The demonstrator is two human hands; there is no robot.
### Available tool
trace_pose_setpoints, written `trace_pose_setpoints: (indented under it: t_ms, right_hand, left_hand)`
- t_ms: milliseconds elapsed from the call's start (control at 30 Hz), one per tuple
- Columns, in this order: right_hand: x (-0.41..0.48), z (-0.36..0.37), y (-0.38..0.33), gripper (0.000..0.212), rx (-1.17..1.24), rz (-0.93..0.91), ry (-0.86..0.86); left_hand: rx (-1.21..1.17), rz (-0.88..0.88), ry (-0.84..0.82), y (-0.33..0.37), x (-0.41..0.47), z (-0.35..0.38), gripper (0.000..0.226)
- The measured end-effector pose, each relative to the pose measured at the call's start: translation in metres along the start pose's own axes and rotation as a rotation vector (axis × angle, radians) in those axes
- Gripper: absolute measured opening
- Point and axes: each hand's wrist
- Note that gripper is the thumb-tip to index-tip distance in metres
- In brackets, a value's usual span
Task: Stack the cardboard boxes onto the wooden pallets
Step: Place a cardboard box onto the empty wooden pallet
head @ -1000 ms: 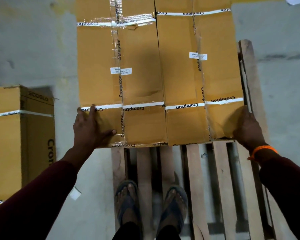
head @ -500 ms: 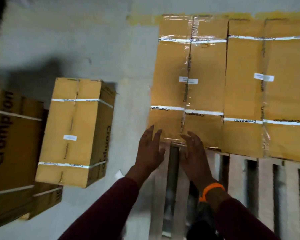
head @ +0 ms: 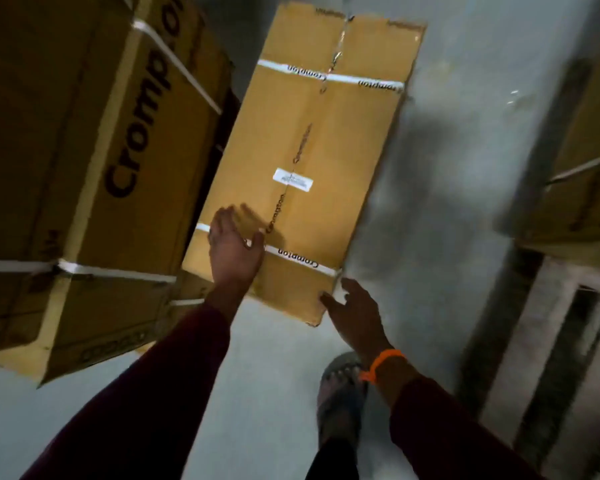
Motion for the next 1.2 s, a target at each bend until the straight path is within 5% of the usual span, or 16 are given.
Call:
trace_pose_setpoints:
  t_ms: [167,300,433,600,900,1000,1200]
  right_hand:
    - [0.034,0.041,0.004,0.074,0.213,0.042,0.024]
    - [0.012,0.009,0.002,0.046,0.340,0.035,0.030]
    - [-0.018,-0.049,-0.022,0.039,0.388,-0.046,0.172]
    - [-0.035,-0.136,-0.085,0.041,0.215,-0.097,0.477]
    - [-0.116,-0.348,-0.149,0.046,0.173,-0.284,0.633]
    - [-0.159,-0.434,-0.149,0.053,0.220,-0.337,0.703]
    - [-0.241,-0.615,-0.117,0.063,0.316,-0.282,0.739]
  left_hand:
    - [-0.128,-0.320,-0.139,-0.062,0.048,-0.022,0.116]
    - [-0.078,-0.384,-0.165,-0.041,0.043,-0.032,0.106]
    - [-0.202,-0.201,-0.003,-0.005,0.010,-0.046,0.083]
    - [-0.243,-0.199,0.121,0.102,-0.025,-0.083,0.064]
    - [-0.341,0.052,0.204,0.329,-0.096,-0.155,0.056]
    - [-0.384,0.147,0.236,0.414,-0.132,-0.165,0.063]
    - [-0.457,0.312,0.234,0.606,-0.256,-0.156,0.041]
Point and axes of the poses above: each hand's wrist, its own x-axis towards the middle knuckle, its own z-axis out of the palm, y = z × x, and after that the axes turned 1 degree about -x, right-handed
